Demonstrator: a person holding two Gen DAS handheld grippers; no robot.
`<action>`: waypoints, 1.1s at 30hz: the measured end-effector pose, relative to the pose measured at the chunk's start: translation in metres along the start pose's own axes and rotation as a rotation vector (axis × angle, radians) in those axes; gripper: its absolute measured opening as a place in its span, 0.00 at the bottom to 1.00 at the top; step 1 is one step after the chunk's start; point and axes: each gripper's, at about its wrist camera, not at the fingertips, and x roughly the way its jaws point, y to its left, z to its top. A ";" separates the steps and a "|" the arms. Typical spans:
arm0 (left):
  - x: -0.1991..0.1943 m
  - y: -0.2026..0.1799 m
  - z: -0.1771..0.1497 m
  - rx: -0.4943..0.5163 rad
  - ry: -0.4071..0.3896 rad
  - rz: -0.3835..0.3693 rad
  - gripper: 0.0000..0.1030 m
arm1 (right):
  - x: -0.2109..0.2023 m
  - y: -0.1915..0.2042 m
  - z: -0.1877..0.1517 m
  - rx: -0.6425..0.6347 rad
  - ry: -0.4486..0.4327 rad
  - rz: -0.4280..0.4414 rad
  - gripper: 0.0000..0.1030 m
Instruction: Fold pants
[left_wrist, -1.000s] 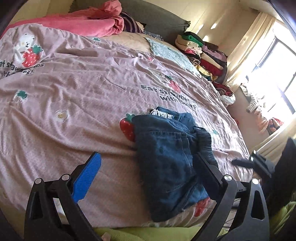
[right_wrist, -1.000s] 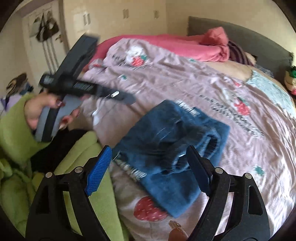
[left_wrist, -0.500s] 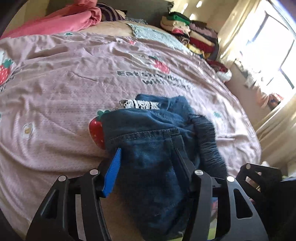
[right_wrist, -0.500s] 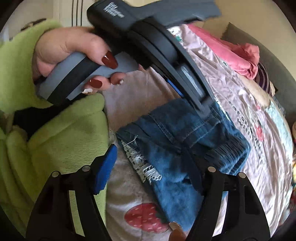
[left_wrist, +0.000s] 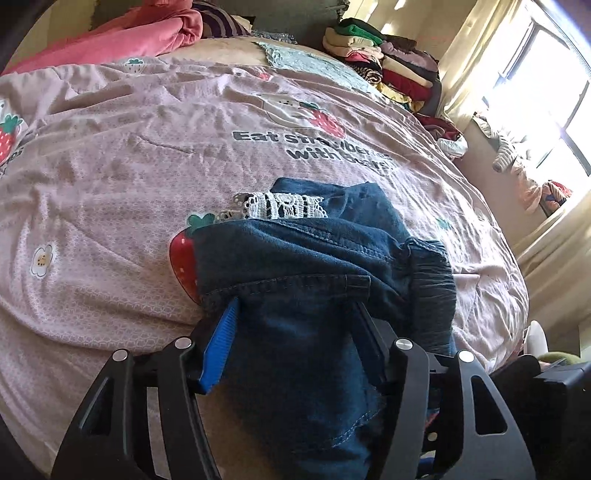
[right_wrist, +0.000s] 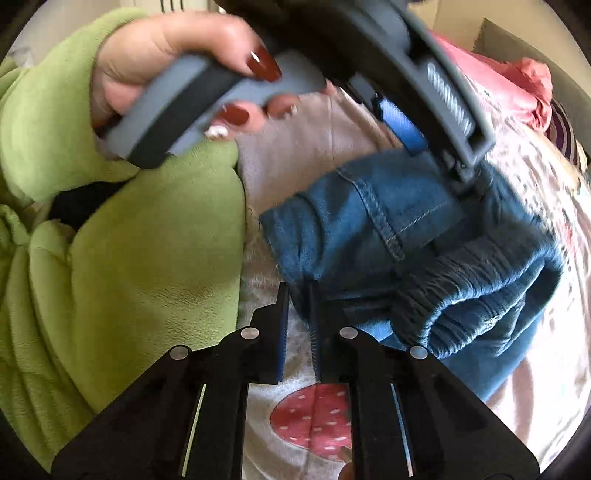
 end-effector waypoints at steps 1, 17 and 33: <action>0.000 -0.001 0.000 0.005 0.000 0.003 0.57 | -0.002 -0.002 0.000 0.017 -0.004 0.005 0.06; -0.009 -0.001 -0.003 0.005 -0.017 -0.004 0.57 | -0.044 0.005 0.011 0.078 -0.029 -0.026 0.25; -0.029 0.003 -0.039 -0.007 -0.018 -0.012 0.57 | -0.109 -0.091 0.046 0.301 -0.246 -0.149 0.53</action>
